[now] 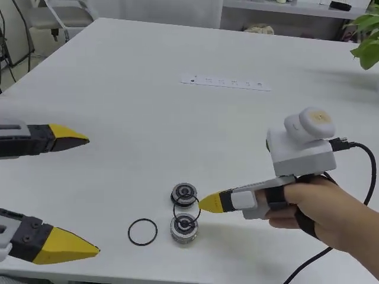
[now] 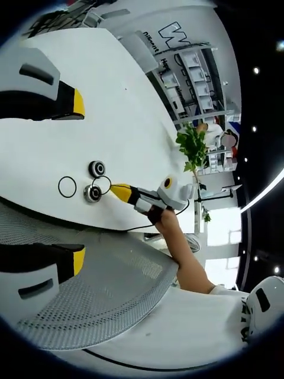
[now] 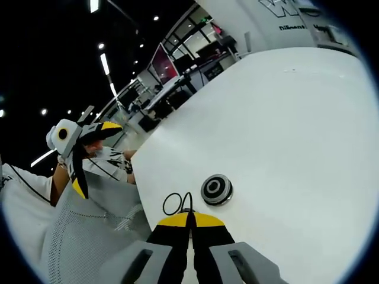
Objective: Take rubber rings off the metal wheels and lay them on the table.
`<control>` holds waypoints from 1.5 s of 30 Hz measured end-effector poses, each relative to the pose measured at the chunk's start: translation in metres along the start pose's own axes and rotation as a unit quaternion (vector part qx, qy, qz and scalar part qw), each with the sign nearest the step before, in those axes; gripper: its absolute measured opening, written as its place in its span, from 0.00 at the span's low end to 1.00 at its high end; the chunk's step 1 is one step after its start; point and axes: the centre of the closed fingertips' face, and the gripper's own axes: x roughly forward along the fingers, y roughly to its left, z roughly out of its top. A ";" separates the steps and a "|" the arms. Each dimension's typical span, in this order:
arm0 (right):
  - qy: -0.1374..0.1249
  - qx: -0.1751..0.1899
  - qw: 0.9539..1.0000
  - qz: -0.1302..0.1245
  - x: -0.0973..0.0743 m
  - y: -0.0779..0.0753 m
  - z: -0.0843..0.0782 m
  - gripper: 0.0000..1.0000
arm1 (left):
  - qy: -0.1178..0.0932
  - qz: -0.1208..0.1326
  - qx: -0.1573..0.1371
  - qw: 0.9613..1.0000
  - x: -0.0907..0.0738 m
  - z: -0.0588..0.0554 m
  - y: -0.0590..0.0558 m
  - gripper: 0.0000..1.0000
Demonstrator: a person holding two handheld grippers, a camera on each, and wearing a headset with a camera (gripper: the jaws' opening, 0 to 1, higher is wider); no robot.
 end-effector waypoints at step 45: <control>-0.011 -0.063 0.998 0.029 0.031 0.040 0.005 0.00 | -0.007 0.007 -0.081 0.997 0.009 -0.024 -0.019 0.78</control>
